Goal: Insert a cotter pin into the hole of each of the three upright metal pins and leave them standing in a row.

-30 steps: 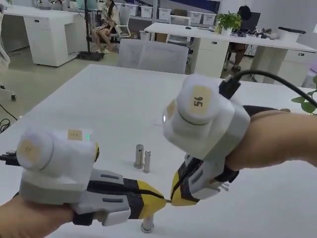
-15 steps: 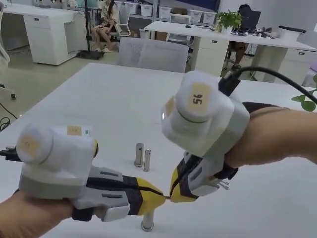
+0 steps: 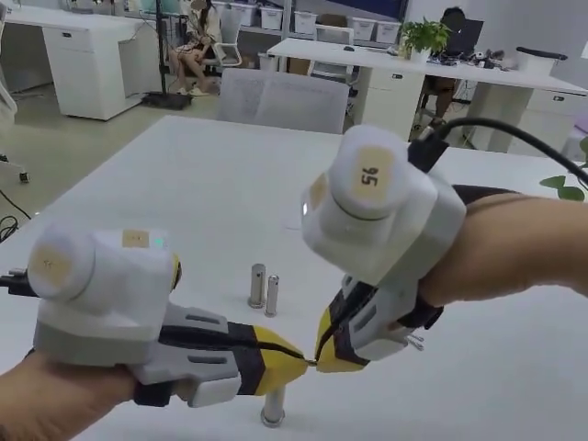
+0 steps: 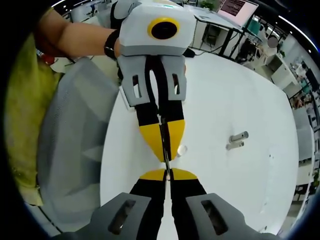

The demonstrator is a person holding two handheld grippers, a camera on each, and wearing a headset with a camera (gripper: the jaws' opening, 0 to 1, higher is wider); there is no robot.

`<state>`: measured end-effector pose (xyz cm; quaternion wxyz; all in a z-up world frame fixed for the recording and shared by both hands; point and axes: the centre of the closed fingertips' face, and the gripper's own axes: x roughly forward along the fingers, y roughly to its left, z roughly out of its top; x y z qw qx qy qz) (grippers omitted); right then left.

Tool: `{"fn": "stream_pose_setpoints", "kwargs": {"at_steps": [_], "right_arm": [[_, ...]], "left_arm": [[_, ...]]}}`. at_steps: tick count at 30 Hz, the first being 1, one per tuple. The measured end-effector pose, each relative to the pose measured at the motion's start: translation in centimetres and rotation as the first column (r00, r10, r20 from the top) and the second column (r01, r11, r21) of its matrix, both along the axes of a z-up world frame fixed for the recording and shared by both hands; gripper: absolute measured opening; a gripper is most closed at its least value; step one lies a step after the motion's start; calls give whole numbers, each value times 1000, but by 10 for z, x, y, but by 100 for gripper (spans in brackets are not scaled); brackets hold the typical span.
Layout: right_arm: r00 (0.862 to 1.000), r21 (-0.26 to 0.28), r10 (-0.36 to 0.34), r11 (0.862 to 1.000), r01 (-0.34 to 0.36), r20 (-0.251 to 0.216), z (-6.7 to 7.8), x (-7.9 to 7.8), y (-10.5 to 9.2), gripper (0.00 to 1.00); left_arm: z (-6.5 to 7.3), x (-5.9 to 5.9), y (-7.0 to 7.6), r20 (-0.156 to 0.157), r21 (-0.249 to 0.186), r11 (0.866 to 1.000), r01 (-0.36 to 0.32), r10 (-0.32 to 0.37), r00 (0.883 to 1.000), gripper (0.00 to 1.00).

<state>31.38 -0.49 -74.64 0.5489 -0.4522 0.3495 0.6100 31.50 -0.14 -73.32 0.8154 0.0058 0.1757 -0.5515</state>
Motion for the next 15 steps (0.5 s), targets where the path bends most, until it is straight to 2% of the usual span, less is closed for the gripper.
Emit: {"fn": "stream_pose_setpoints", "kwargs": {"at_steps": [15], "right_arm": [[1000,3,7,1000,-7,-15,0,-1,0,4]], "left_arm": [[0,0,-2,-7,-7,1000,6,-6,1000,0]]}}
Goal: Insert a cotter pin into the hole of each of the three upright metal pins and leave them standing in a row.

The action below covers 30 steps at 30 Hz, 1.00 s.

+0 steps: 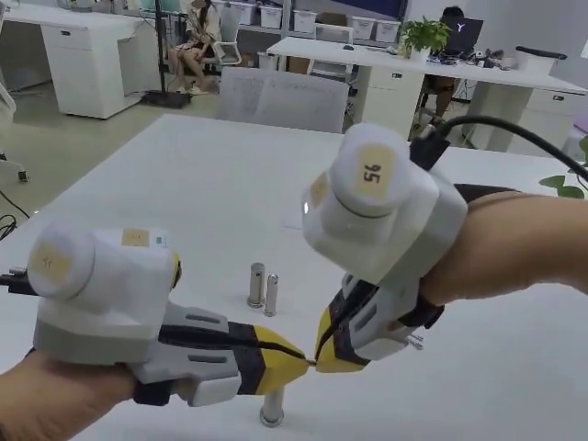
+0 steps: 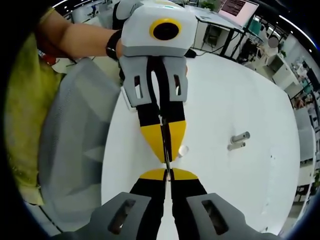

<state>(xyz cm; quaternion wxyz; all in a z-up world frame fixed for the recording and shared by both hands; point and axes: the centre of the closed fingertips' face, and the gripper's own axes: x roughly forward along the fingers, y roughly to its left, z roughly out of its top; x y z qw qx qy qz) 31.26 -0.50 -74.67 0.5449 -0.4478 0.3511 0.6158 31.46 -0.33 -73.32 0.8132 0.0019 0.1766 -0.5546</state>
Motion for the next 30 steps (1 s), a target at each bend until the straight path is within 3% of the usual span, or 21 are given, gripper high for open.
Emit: {"fn": "stream_pose_setpoints", "kwargs": {"at_steps": [5,12,18,30], "right_arm": [[1000,8,15,1000,-15,-16,0,-4,1,5],[996,34,31,999,-28,-83,4,-13,-1,12],[992,26,32,999,-29,-121,1,-15,-8,14],[972,44,49,998,-40,-231,1,-28,-9,13]], "left_arm": [[0,-2,-1,-2,2,1000,8,-8,1000,0],[2,-5,0,1,-2,1000,17,-17,1000,0],[3,-10,0,6,1,1000,31,-31,999,0],[13,-22,-6,34,-10,996,85,-84,996,0]]}}
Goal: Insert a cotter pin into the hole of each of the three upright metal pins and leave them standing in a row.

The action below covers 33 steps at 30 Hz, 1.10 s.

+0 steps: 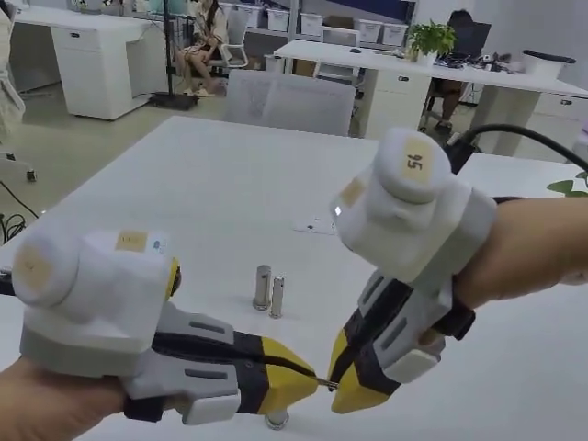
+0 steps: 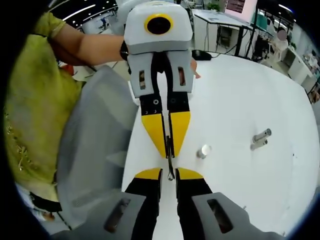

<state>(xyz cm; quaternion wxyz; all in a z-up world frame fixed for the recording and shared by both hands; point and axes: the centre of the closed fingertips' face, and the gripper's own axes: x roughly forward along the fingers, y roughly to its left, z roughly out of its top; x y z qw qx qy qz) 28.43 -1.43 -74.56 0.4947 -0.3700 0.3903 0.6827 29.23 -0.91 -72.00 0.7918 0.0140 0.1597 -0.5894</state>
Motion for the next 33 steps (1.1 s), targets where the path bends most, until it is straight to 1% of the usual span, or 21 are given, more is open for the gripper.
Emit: {"fn": "stream_pose_setpoints", "kwargs": {"at_steps": [1,2,4,8,9,11,13,17,18,21,23,27,29,31,33], "right_arm": [[1000,2,0,1000,0,-12,1,-2,0,12],[1000,2,0,1000,0,-12,1,-1,0,12],[1000,3,2,1000,-2,-28,1,-3,0,11],[999,-1,3,1000,-4,-38,1,-4,-1,8],[999,-3,2,1000,-2,-42,1,-4,-1,8],[999,-7,0,1000,-1,-45,1,-5,-2,7],[999,-10,2,1000,-2,-43,1,-5,-2,7],[1000,-16,7,1000,-7,-29,1,-5,-3,5],[1000,-13,12,1000,-12,-16,1,-4,-3,5],[1000,-14,14,1000,-14,10,2,-3,-2,5],[999,-10,23,1000,-23,37,3,-1,-1,4],[996,-6,39,999,-39,83,4,3,0,4],[995,-6,42,999,-42,96,3,4,1,4],[993,-7,46,999,-45,108,3,5,1,4],[991,-4,51,999,-51,120,4,6,2,4]], "left_arm": [[0,-1,0,2,-1,1000,4,-4,1000,0],[1,-1,-1,2,-1,1000,8,-8,1000,0],[2,-3,-1,9,-2,1000,16,-16,1000,0],[3,-6,-4,18,-4,999,32,-32,999,0],[4,-6,-4,25,-4,999,35,-35,999,0],[4,-7,-5,28,-4,999,41,-40,999,0],[4,-6,-5,37,0,999,45,-45,998,0],[2,-7,-5,35,10,999,52,-53,998,0],[1,-7,-5,35,12,999,50,-50,998,0],[-1,-5,-4,22,15,999,43,-43,999,1],[-2,-4,-3,17,17,999,38,-38,999,1],[-3,-1,-1,-10,14,1000,25,-25,1000,1],[-3,0,-1,-27,10,1000,20,-19,999,1],[-4,1,-1,-35,8,1000,15,-15,999,1],[-4,2,-1,-66,-4,1000,6,-7,998,1]]}}
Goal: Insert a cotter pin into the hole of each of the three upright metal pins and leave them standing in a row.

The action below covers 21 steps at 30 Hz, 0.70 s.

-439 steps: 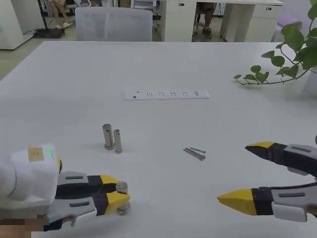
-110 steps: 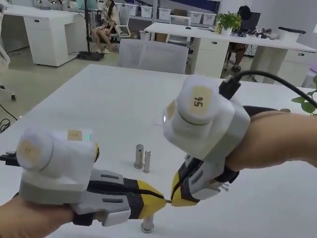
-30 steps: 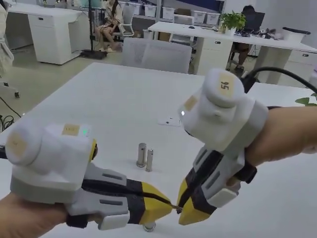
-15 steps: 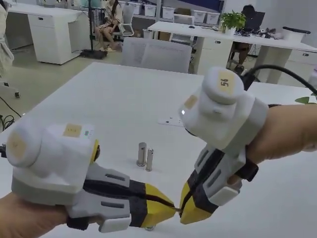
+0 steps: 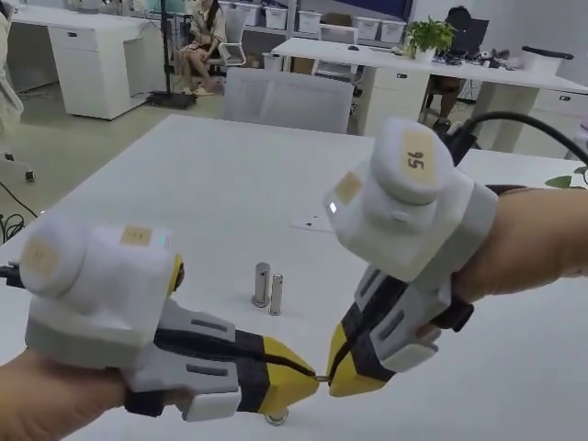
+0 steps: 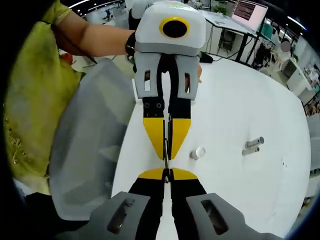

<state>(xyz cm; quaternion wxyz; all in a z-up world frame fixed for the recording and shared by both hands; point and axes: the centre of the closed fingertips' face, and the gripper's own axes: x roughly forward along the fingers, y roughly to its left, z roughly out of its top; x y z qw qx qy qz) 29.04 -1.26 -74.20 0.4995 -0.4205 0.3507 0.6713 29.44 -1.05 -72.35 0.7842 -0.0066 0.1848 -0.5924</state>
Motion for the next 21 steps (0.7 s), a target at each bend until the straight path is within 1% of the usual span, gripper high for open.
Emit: {"fn": "stream_pose_setpoints", "kwargs": {"at_steps": [1,2,4,6,9,13,15,18,19,21], "right_arm": [[1000,3,1,1000,-1,1,0,0,1,4],[1000,8,0,1000,0,5,1,1,1,4],[1000,17,2,1000,-2,10,2,1,3,4],[1000,25,3,1000,-4,16,3,2,4,4],[1000,27,7,1000,-8,27,4,4,5,3],[999,28,22,999,-23,44,4,4,5,3],[999,27,25,999,-26,45,4,4,6,3],[998,26,28,999,-30,49,4,4,6,4],[998,25,28,999,-29,50,4,3,6,4],[999,22,28,999,-29,46,4,2,6,4]], "left_arm": [[1,0,0,-16,-8,1000,-2,2,1000,1],[1,1,0,-20,-13,1000,-5,5,1000,1],[2,2,0,-40,-23,1000,-10,10,999,1],[1,3,0,-45,-25,1000,-13,12,999,1],[1,2,-1,-66,-28,999,-16,14,998,1],[1,3,0,-71,-31,999,-20,17,997,1],[0,2,0,-69,-26,1000,-16,14,998,1],[-1,1,0,-57,-14,1000,-13,13,998,0],[-1,0,0,-43,-13,1000,-11,10,999,0],[-1,-1,0,-28,-7,1000,-5,5,1000,0]]}}
